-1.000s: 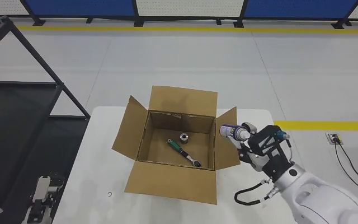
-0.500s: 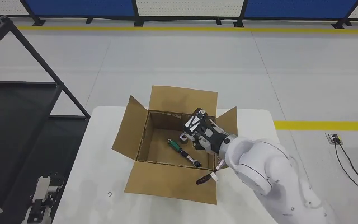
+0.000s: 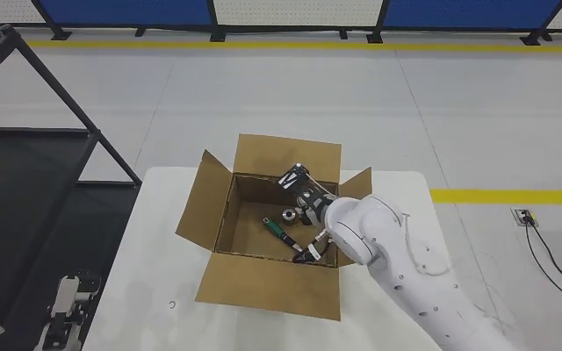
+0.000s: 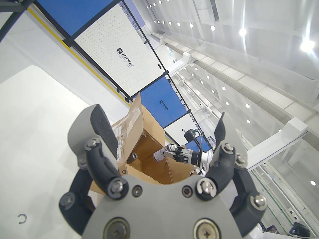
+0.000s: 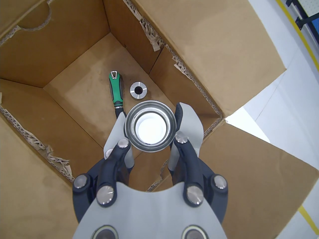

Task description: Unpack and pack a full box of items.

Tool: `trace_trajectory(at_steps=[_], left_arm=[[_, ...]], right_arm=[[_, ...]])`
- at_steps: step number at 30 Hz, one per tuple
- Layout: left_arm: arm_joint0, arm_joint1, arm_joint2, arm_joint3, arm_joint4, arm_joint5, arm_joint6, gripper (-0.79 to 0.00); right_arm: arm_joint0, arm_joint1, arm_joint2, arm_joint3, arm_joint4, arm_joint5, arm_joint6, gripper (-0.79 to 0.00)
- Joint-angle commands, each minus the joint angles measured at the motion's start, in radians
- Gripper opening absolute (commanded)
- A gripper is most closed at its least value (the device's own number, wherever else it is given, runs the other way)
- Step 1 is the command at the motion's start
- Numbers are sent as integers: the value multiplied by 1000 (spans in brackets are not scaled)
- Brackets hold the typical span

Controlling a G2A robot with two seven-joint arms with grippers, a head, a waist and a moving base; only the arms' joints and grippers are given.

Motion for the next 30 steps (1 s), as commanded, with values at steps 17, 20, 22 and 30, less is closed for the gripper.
trace_trajectory(at_steps=[17,20,22,30], left_arm=[[0,0,0,0,0,0,0,0],[0,0,0,0,0,0,0,0],[0,0,0,0,0,0,0,0],[0,0,0,0,0,0,0,0]], right_arm=[[8,-18,-5,115,62,-10,-11,-785],[-1,-23,-8,155,70,-19,-52,-785],[7,-32,-21,189,87,-28,-69,-785],[54,-81,-87,346,84,71,-135,-785]])
